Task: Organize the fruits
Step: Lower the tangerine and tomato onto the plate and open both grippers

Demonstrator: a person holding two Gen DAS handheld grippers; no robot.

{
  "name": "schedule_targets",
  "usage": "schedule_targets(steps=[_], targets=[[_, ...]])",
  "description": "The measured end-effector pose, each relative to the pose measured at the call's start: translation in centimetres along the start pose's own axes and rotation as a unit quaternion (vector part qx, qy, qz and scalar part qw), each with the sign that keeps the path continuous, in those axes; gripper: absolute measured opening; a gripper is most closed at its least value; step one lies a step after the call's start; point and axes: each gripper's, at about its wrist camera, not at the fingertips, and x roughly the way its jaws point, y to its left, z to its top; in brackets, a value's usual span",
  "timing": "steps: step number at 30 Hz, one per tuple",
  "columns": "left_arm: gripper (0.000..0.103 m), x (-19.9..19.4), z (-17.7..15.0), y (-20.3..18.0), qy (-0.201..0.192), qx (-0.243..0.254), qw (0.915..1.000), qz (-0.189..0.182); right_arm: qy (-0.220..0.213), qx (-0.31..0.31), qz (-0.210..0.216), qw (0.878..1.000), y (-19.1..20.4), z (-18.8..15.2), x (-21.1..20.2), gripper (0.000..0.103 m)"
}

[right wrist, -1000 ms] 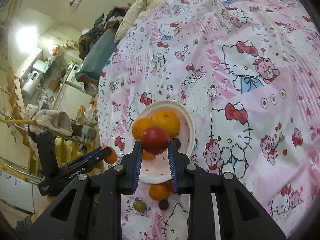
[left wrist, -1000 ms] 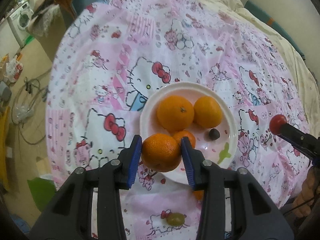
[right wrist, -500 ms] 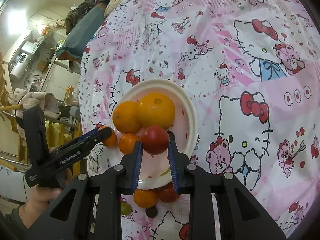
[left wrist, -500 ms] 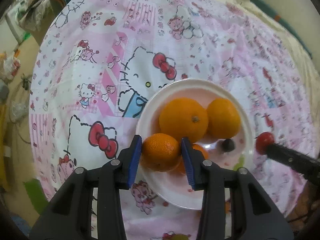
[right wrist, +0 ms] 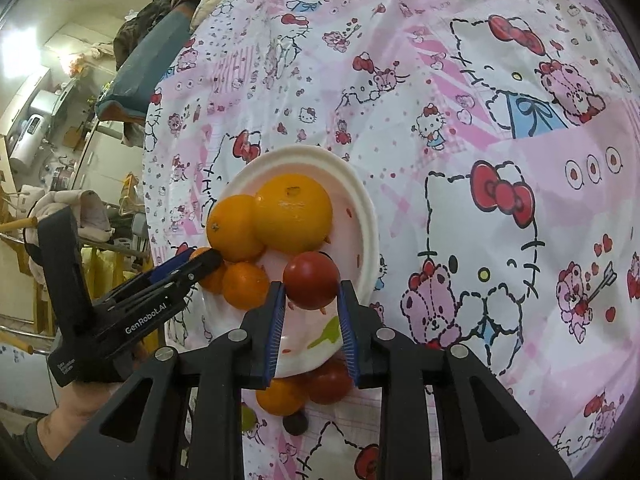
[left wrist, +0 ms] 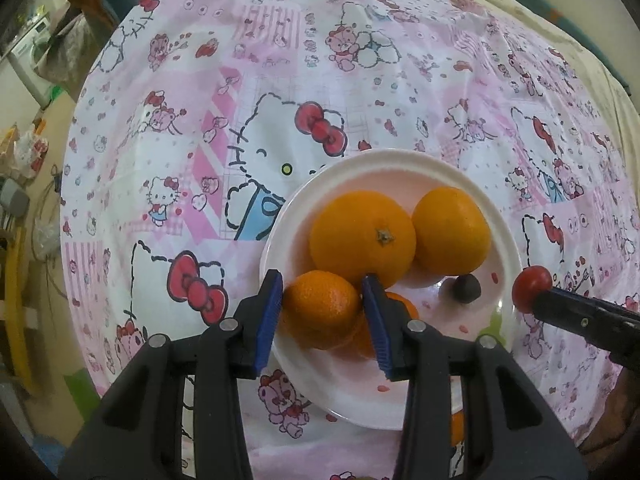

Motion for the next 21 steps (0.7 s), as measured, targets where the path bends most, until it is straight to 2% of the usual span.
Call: schedule_targets(steps=[4, 6, 10, 15, 17, 18, 19, 21], targets=[[0.038, 0.0, 0.0, 0.0, 0.002, 0.001, 1.0000, 0.001, 0.005, -0.001, -0.002, 1.000, 0.0, -0.1, 0.3, 0.030], [0.044, 0.0, -0.1, -0.1, 0.005, 0.005, 1.0000, -0.001, 0.007, -0.001, -0.004, 1.000, 0.0, -0.2, 0.4, 0.030], [0.049, -0.3, -0.2, -0.3, 0.002, 0.011, 0.9999, -0.004, 0.006, 0.000, -0.005, 1.000, 0.0, -0.3, 0.4, 0.030], [0.073, -1.2, -0.3, -0.9, -0.014, 0.025, 0.9995, -0.009, 0.004, 0.004, -0.001, 1.000, -0.1, -0.2, 0.4, 0.032], [0.079, -1.7, -0.3, -1.1, -0.022, 0.029, 0.9993, -0.010, 0.000, 0.005, 0.001, 1.000, 0.0, -0.1, 0.1, 0.044], [0.079, -1.9, -0.4, -1.2, -0.028, 0.031, 0.9991, -0.012, -0.003, 0.007, 0.006, 1.000, -0.1, -0.1, -0.1, 0.057], [0.079, -2.1, -0.4, -1.2, -0.031, 0.033, 0.9989, -0.011, -0.009, 0.009, 0.009, 1.000, -0.1, 0.0, -0.4, 0.064], [0.079, -2.4, -0.5, -1.2, -0.036, 0.032, 0.9988, -0.011, -0.023, 0.006, 0.005, 1.000, 0.1, 0.1, -1.1, 0.064]])
